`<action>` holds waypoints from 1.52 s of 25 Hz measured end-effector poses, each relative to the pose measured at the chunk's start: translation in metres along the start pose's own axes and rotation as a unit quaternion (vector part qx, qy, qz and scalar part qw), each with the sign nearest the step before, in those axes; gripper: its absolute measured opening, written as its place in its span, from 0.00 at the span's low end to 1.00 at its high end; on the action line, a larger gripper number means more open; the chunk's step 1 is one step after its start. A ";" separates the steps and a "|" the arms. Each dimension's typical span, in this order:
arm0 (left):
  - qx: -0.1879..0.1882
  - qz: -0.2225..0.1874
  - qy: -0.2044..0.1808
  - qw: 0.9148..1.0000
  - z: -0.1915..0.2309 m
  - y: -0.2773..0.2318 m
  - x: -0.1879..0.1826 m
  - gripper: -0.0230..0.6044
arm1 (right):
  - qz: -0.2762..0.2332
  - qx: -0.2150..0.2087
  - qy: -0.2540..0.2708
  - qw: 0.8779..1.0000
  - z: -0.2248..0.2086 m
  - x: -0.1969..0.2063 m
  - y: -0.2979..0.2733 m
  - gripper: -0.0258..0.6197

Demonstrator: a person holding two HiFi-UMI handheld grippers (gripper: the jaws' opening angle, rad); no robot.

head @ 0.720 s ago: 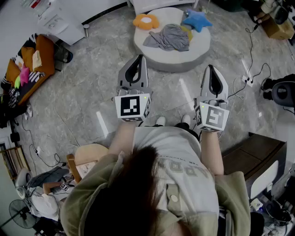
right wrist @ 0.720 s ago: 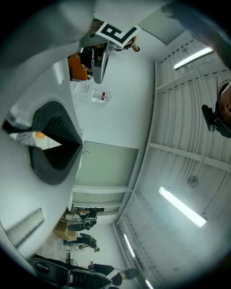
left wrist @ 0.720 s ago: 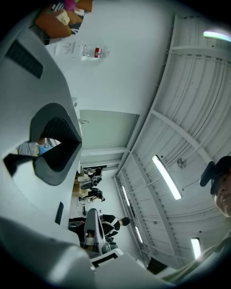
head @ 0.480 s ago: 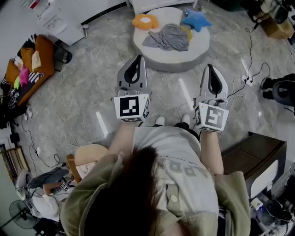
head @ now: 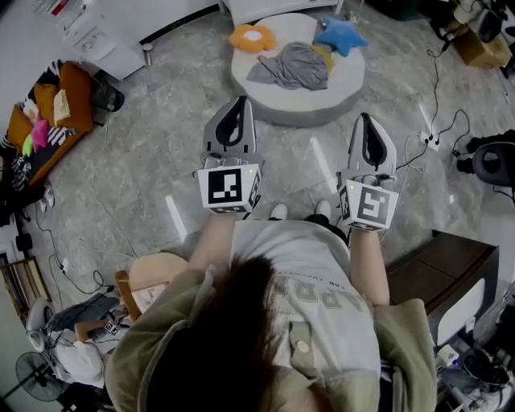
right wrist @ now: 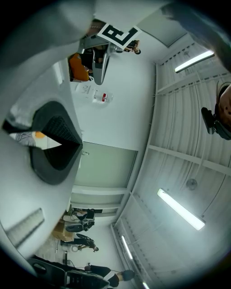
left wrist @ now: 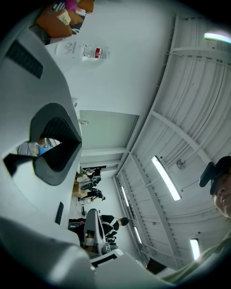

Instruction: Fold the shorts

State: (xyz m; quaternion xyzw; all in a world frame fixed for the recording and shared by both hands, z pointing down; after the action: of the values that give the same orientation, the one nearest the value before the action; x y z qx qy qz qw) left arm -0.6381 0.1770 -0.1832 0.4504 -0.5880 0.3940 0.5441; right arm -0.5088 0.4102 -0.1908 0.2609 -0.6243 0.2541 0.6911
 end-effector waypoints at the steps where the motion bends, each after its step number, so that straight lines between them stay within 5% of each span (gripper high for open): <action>1: -0.001 0.000 0.000 1.000 0.001 0.001 0.000 0.05 | 0.000 0.000 0.000 1.000 0.001 0.000 0.000 0.04; 9: -0.002 0.017 0.012 1.000 0.019 0.001 0.000 0.06 | -0.006 -0.022 -0.068 0.997 -0.002 0.000 -0.014 0.04; 10: 0.003 0.018 0.014 1.000 0.020 0.000 0.000 0.07 | -0.006 -0.030 -0.077 0.997 -0.003 0.001 -0.017 0.16; 13: 0.016 0.014 0.024 0.999 0.023 -0.004 0.000 0.32 | -0.006 -0.046 -0.080 0.996 -0.007 0.002 -0.026 0.41; 14: 0.019 0.013 0.026 0.999 0.023 -0.005 0.001 0.36 | -0.004 -0.049 -0.076 0.996 -0.008 0.003 -0.028 0.44; 20: 0.030 0.026 0.024 0.999 0.018 -0.016 0.007 0.52 | 0.000 -0.056 -0.069 0.996 -0.020 0.008 -0.039 0.44; 38: -0.031 0.086 0.008 0.996 -0.040 -0.159 0.025 0.54 | 0.029 -0.124 -0.075 0.989 -0.148 0.041 -0.177 0.44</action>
State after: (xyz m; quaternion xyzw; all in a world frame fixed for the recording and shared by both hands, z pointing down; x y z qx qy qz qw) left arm -0.4741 0.1678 -0.1586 0.3778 -0.6321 0.4244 0.5268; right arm -0.2769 0.3816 -0.1697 0.1736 -0.7083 0.1746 0.6616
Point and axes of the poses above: the fingertips, and each gripper's own axes: y backward along the fingers, z to its left, x out of its underside, the point moved 10 cm from there along y, backward along the fingers, and after that the axes turned 5 degrees about -y, right-handed, at the moved point
